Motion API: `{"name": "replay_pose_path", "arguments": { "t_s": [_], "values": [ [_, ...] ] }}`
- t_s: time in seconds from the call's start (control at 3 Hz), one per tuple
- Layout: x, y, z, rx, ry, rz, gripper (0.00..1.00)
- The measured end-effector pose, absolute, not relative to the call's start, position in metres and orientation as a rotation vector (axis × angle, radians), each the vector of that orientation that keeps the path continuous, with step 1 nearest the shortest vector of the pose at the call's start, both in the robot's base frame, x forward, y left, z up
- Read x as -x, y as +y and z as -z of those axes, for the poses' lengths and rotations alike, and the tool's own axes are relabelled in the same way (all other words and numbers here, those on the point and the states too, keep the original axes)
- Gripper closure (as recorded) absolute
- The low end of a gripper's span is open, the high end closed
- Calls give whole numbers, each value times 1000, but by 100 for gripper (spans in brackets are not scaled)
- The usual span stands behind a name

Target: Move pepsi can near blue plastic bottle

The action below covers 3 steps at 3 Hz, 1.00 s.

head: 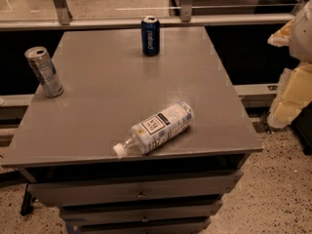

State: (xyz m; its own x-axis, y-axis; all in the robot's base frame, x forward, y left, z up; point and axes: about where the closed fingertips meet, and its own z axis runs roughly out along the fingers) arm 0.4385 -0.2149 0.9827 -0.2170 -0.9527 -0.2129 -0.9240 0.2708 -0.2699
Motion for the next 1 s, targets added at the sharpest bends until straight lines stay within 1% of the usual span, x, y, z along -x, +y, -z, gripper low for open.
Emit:
{"name": "replay_pose_path", "arguments": {
  "t_s": [0.67, 1.0],
  "values": [
    [-448, -207, -978, 1692, 2184, 108, 0],
    [-476, -190, -970, 1627, 2108, 66, 0]
  ]
}}
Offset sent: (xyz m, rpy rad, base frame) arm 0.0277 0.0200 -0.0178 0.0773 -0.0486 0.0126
